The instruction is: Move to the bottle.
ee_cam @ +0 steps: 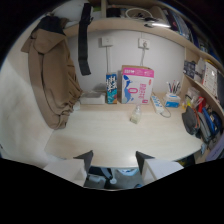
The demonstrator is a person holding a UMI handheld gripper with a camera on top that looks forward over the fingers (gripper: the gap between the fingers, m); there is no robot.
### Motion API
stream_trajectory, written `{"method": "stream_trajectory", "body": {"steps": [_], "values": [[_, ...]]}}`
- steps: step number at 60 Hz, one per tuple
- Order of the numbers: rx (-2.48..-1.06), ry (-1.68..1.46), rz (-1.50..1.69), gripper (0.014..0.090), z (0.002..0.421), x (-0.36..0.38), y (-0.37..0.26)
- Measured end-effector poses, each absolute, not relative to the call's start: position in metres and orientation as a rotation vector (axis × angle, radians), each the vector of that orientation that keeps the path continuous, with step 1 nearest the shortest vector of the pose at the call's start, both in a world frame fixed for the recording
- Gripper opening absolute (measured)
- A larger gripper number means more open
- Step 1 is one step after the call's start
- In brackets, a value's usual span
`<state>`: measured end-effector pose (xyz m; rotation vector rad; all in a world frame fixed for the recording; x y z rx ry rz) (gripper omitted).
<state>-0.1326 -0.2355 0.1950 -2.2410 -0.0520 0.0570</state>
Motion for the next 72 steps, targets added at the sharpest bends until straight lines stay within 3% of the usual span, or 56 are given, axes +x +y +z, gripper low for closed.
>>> {"method": "stream_trajectory", "body": {"steps": [44, 72], "values": [[-2.258, 0.003, 0.029, 0.0867, 0.183, -0.112, -0.240], [-2.231, 0.017, -0.008, 0.0872, 0.102, -0.048, -0.143]]}}
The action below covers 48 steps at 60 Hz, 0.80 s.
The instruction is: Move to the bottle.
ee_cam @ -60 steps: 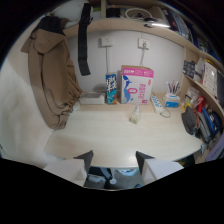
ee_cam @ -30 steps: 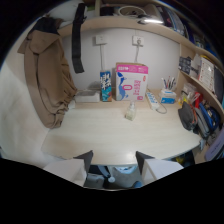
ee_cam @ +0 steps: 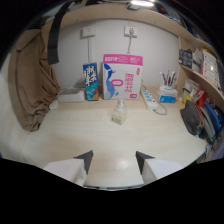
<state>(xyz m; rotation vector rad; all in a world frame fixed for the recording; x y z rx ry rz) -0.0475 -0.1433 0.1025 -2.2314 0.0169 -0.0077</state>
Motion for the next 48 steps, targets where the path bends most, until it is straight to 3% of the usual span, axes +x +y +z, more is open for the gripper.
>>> {"method": "stream_trajectory", "body": {"steps": [30, 48], "values": [[-2.154, 0.003, -0.035, 0.0869, 0.039, -0.009, 0.025], [-2.158, 0.016, -0.029, 0.0871, 0.033, -0.008, 0.050]]}}
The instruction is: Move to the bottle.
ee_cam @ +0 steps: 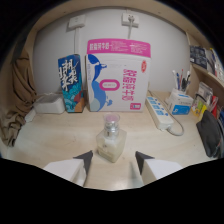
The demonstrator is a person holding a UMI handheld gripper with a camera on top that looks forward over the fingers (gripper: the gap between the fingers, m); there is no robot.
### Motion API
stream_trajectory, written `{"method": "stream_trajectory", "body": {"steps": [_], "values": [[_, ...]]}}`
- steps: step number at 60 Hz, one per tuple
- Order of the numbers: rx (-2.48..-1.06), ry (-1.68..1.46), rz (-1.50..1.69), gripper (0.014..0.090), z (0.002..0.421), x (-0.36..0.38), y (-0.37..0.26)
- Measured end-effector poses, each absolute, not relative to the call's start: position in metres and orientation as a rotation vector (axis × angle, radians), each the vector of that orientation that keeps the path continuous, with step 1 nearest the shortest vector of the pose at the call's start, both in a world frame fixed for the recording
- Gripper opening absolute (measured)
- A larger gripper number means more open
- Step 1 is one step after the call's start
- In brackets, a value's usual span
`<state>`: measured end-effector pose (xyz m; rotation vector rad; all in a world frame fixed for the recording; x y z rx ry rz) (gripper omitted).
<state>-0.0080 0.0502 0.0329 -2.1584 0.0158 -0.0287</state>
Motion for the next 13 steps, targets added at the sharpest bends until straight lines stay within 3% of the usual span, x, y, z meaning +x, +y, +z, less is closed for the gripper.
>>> {"method": "stream_trajectory", "body": {"steps": [13], "values": [[-2.162, 0.036, -0.035, 0.0869, 0.0312, -0.0050, 0.0482]]}}
